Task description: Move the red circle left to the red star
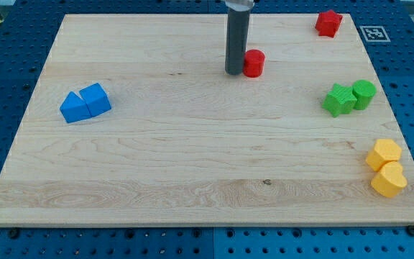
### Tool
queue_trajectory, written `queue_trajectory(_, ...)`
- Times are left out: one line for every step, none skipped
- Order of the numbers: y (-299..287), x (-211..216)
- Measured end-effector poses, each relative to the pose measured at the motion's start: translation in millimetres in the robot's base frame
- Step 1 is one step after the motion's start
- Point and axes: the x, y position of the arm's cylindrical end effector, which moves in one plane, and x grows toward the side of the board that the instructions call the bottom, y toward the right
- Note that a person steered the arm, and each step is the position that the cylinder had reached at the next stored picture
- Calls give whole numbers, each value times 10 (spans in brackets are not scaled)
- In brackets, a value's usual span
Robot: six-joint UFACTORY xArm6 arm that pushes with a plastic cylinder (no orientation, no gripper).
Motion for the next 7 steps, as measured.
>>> queue_trajectory(55,75)
queue_trajectory(299,-12)
queue_trajectory(301,-261)
queue_trajectory(368,-304)
queue_trajectory(490,-294)
queue_trajectory(523,-512)
queue_trajectory(534,-639)
